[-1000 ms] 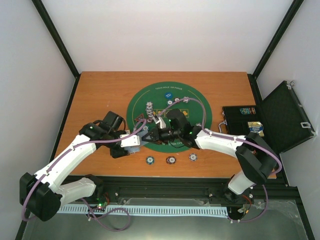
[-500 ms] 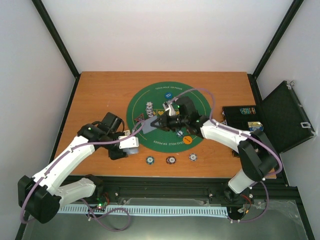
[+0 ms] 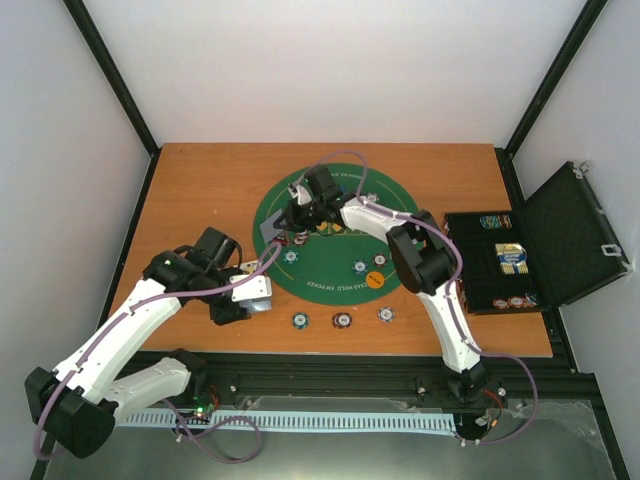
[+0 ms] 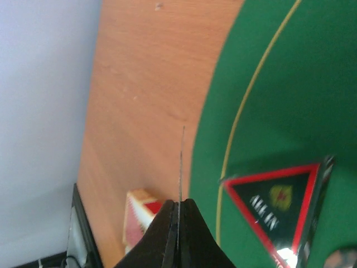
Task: Distribute texas hold em gaming equipment
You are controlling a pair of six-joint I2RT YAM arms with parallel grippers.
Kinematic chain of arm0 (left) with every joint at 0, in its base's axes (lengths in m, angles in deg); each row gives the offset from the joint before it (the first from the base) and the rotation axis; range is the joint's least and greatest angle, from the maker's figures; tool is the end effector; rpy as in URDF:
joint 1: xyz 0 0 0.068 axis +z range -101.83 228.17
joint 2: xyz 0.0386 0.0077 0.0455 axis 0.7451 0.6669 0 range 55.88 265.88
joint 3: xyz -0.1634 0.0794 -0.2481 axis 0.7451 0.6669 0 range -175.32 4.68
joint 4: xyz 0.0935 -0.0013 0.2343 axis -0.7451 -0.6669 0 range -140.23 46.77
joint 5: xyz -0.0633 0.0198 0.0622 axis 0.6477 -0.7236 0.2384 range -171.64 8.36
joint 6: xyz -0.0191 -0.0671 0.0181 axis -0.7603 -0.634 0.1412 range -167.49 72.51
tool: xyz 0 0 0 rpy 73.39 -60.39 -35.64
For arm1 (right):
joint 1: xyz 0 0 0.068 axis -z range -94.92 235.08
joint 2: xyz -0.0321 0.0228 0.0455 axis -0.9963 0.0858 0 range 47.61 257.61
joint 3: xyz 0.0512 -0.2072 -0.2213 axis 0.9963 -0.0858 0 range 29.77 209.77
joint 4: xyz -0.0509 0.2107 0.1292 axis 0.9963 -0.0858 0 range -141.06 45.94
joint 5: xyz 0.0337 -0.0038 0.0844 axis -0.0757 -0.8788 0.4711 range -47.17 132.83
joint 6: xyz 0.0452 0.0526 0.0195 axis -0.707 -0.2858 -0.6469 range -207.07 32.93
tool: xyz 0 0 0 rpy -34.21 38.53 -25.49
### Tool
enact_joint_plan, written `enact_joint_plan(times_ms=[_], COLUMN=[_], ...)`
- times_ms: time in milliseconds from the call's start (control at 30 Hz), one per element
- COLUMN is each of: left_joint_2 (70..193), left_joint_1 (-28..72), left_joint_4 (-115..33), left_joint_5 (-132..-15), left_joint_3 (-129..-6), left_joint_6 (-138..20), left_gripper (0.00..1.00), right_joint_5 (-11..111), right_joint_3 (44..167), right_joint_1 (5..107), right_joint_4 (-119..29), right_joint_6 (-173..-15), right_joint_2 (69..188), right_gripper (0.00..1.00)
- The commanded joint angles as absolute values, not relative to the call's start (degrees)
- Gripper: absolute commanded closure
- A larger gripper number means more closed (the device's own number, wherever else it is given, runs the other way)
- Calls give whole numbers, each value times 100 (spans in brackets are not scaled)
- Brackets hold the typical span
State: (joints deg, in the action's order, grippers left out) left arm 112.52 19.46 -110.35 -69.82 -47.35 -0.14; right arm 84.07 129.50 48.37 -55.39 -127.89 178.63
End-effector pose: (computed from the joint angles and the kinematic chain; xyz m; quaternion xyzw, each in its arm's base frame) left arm 0.1134 -0.0760 0.2791 0.6179 0.7635 -0.0747 0.1723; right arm 0.4065 0.3521 0.1883 -0.1106 0.8616 0.4869 0.0913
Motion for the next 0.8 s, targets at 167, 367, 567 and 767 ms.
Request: enact_joint_plan(times_ms=[167, 367, 567, 767], left_joint_2=[11151, 11164, 11268, 11312], left_joint_1=[1929, 1928, 1928, 1926], left_joint_4=[-11308, -11291, -11254, -11215], left_joint_5=[-6990, -6969, -6960, -6975], left_joint_3=[-4945, -4915, -4941, -4953], left_joint_6=[-75, -55, -65, -104], left_gripper=[72, 72, 72, 72], right_joint_5=[8298, 7958, 7819, 7770], right_joint_3=[15179, 15389, 15433, 15274], right_joint_1=[4860, 4896, 4981, 5058], right_joint_4=[-7079, -7449, -7711, -7857], right_joint_6=[-12367, -12139, -11980, -11887], right_joint_2=[19333, 19250, 19000, 18397], right_gripper=[97, 81, 59, 56])
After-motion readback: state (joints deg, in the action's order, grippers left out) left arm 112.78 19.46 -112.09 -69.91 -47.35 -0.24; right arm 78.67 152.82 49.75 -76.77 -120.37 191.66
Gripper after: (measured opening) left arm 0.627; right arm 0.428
